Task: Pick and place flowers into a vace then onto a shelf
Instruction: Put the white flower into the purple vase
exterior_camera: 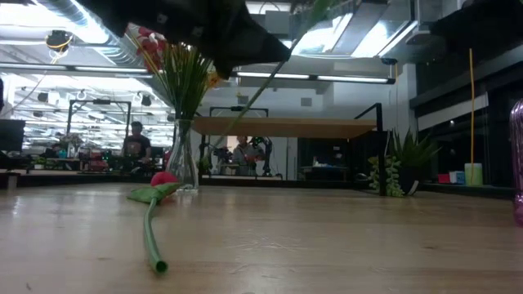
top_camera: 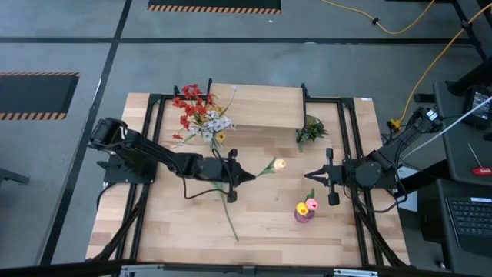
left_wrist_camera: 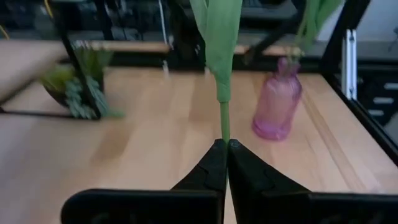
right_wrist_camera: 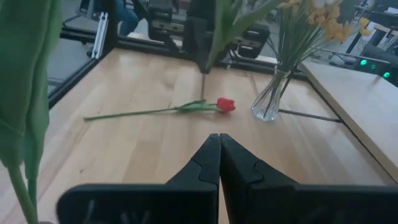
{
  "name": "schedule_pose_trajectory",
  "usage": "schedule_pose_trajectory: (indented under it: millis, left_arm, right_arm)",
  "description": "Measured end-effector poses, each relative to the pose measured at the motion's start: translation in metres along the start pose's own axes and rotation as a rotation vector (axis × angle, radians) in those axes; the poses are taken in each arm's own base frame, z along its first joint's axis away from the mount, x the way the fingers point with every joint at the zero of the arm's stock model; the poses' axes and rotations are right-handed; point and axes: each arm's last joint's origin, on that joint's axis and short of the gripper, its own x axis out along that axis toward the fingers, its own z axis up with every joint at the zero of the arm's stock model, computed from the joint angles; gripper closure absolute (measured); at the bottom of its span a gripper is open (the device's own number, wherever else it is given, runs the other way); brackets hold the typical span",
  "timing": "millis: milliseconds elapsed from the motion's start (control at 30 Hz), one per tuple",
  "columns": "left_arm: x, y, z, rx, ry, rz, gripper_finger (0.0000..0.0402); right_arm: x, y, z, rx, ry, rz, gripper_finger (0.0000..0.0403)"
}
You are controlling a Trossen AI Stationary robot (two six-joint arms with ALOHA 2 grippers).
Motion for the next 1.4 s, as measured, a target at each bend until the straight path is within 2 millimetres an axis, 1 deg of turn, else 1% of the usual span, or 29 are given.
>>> schedule_pose_trajectory:
  millis: [133, 367, 467, 600, 800, 933, 1100, 1233, 1333, 1400]
  left_arm:
    - [0.002, 0.007, 0.006, 0.021, -0.048, 0.016, 0.0398]
    - [0.001, 0.008, 0.016, 0.089, -0.152, 0.019, 0.0398]
    - [0.001, 0.010, 0.019, 0.095, -0.183, 0.026, 0.0398]
    - [0.002, 0.016, 0.021, 0.121, -0.193, 0.039, 0.0398]
    - [0.003, 0.028, 0.023, 0.110, -0.209, 0.074, 0.0398]
    - [0.004, 0.035, 0.026, 0.105, -0.228, 0.066, 0.0398]
    - [0.003, 0.041, 0.032, 0.105, -0.293, 0.028, 0.0398]
    - [0.003, 0.044, 0.040, 0.098, -0.338, 0.035, 0.0398]
    - [0.009, 0.044, 0.043, 0.097, -0.346, 0.040, 0.0398]
    - [0.016, 0.045, 0.043, 0.109, -0.337, 0.043, 0.0398]
  right_arm:
    - [0.001, -0.001, 0.003, 0.002, -0.026, -0.011, 0.0395]
    - [0.003, -0.005, 0.006, -0.012, -0.047, -0.036, 0.0395]
    - [0.004, -0.006, 0.010, -0.004, -0.076, -0.007, 0.0395]
    - [0.006, -0.008, 0.014, -0.020, -0.113, 0.022, 0.0395]
    - [0.010, -0.016, 0.017, -0.007, -0.144, 0.038, 0.0393]
    - [0.014, -0.024, 0.019, -0.009, -0.161, 0.055, 0.0374]
    - [0.019, -0.036, 0.021, -0.014, -0.181, 0.042, 0.0340]
    - [0.021, -0.044, 0.023, -0.006, -0.216, 0.074, 0.0318]
    - [0.022, -0.049, 0.025, -0.003, -0.249, 0.108, 0.0309]
    - [0.023, -0.052, 0.026, -0.001, -0.256, 0.110, 0.0307]
